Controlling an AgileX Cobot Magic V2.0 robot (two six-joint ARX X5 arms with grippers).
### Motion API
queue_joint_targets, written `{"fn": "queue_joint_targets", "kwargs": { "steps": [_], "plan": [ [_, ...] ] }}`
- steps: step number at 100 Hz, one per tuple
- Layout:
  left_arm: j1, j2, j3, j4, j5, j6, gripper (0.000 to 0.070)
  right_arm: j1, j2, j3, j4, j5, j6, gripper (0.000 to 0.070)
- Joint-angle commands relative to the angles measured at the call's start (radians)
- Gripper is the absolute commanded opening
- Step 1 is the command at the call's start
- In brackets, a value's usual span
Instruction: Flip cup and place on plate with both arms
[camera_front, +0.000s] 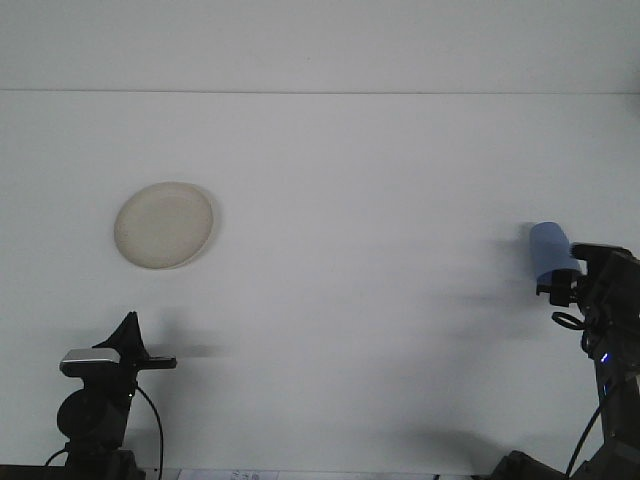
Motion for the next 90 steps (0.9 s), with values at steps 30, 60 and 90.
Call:
{"fn": "queue_joint_targets", "kwargs": {
  "steps": [30,60,90],
  "plan": [
    [0.001,-0.002,-0.019,0.012,-0.002,-0.005,0.0012,-0.029,0.192,0.005,0.265,-0.136,-0.019,0.0424],
    [0.001,-0.002,-0.019,0.012,-0.002,-0.005,0.0012,-0.028,0.306,0.006,0.455,-0.269,0.014,0.0161],
    [0.001,-0.002,-0.019,0.012,-0.002,-0.005,0.0012,-0.027,0.326,0.006,0.570,-0.270,0.064,0.0001]
  ]
}}
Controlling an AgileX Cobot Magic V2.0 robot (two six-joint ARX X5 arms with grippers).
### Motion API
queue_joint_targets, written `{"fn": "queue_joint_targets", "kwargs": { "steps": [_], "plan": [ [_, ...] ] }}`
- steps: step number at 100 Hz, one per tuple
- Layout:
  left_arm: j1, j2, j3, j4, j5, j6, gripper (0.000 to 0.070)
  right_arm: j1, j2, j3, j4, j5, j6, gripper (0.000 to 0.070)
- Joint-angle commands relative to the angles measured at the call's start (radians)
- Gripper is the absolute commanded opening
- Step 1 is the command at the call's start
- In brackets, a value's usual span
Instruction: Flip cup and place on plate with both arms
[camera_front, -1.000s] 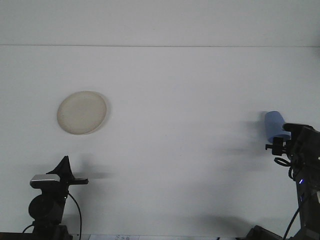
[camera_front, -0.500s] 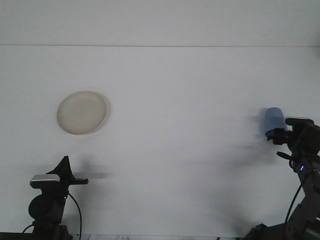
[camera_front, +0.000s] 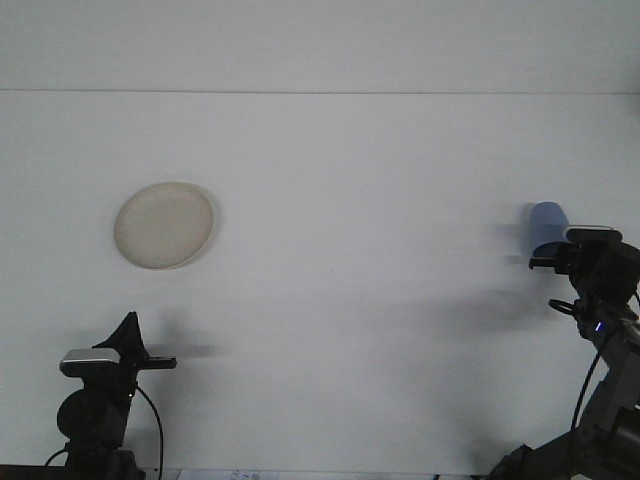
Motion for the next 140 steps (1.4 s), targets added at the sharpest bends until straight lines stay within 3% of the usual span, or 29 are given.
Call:
{"fn": "queue_joint_targets", "kwargs": {
  "steps": [1,28,50,75,108,127,140],
  "plan": [
    [0.001,-0.002,-0.019,0.012,-0.002,-0.005,0.0012,-0.005,0.018,0.006,0.031,-0.004,0.050,0.0001],
    [0.001,-0.002,-0.019,0.012,-0.002,-0.005,0.0012,0.009,-0.092,0.006,-0.011,-0.035,0.229,0.0001],
    [0.001,-0.002,-0.019,0.012,-0.002,-0.005,0.0012,0.104,-0.353,0.021,-0.264,-0.036,0.358,0.0001],
    [0.001,-0.002,-0.019,0.012,-0.002,-0.005,0.0012,0.368,-0.572,0.210,-0.774,-0.036,0.346,0.0001],
    [0.001,-0.002,-0.019,0.012,-0.002,-0.005,0.0012,0.780,-0.395,0.637,-1.389,-0.012,0.296,0.0001],
    [0.001,-0.002,-0.019,0.012,-0.002,-0.005,0.0012,0.975,-0.215,0.743,-1.654,0.104,0.251,0.0001],
    [0.001,-0.002,-0.019,0.012,-0.002,-0.005,0.0012,1.082,-0.116,0.754,-1.705,0.160,0.242,0.0001]
  ]
}}
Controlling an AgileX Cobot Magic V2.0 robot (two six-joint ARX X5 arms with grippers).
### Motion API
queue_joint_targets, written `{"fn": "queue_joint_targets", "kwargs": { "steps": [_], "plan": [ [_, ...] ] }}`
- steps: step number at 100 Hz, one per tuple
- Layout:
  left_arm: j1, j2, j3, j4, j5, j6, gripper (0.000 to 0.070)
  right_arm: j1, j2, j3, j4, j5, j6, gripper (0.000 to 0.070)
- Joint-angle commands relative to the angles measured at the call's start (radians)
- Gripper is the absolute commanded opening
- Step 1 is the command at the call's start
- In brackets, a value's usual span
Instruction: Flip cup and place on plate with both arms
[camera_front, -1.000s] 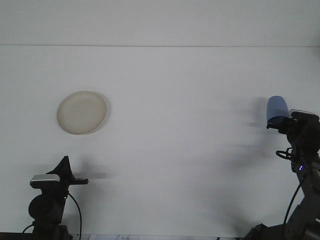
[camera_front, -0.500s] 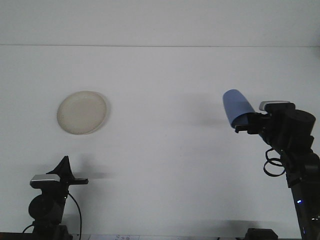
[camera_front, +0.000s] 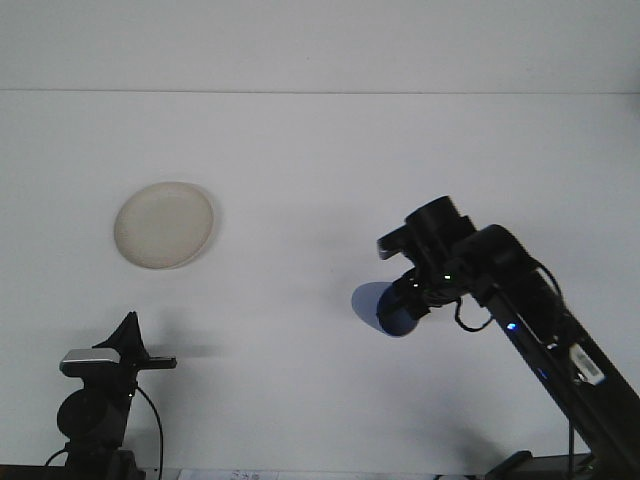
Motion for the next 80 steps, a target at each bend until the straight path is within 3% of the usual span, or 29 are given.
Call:
{"fn": "queue_joint_targets", "kwargs": {
  "steps": [1,46,80],
  "plan": [
    [0.001,-0.002,-0.019,0.011,-0.002,-0.005,0.0012,0.050,0.045,0.026,-0.027,0.014,-0.019,0.0001],
    [0.001,-0.002,-0.019,0.011,-0.002,-0.005,0.0012,0.276,0.209,0.026,-0.029,0.050,-0.016,0.0001],
    [0.001,-0.002,-0.019,0.011,-0.002,-0.005,0.0012,0.319,0.227,0.025,-0.031,0.069,-0.016,0.0001]
  ]
}}
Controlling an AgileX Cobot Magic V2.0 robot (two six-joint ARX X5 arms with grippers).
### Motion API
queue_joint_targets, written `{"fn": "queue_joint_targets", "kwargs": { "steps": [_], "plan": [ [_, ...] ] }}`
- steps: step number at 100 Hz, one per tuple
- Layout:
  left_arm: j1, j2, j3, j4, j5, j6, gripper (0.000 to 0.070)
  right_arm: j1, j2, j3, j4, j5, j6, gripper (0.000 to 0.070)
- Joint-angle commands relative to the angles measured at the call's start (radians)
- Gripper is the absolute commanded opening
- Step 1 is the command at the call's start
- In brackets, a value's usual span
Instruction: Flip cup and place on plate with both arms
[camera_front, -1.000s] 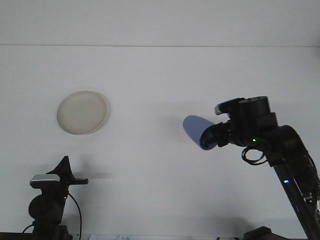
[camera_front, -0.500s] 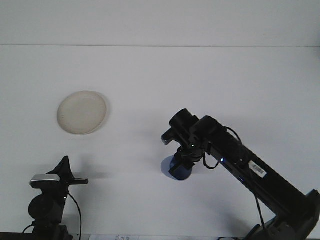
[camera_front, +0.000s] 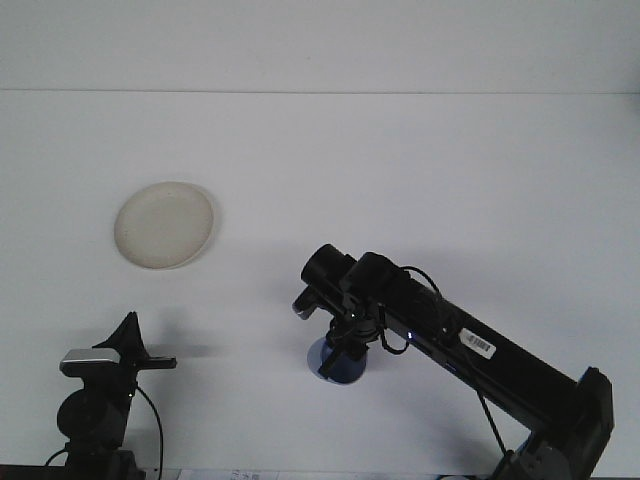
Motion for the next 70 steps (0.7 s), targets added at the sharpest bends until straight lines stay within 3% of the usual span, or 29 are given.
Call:
{"fn": "queue_joint_targets", "kwargs": {
  "steps": [1,52,59,70],
  "plan": [
    [0.001,-0.002,-0.019,0.012,-0.002,-0.005,0.0012,0.010,0.026,0.022,-0.028,0.008,-0.005,0.0001],
    [0.001,-0.002,-0.019,0.012,-0.002,-0.005,0.0012,0.016,0.100,0.019,-0.028,0.032,-0.020,0.0006],
    [0.001,-0.002,-0.019,0.012,-0.002,-0.005,0.0012,0.017,0.103,0.019,-0.028,0.025,-0.020,0.0036],
    [0.001,-0.002,-0.019,0.012,-0.002,-0.005,0.0012,0.017,0.103,0.019,-0.028,0.026,-0.019,0.0143]
  ]
}}
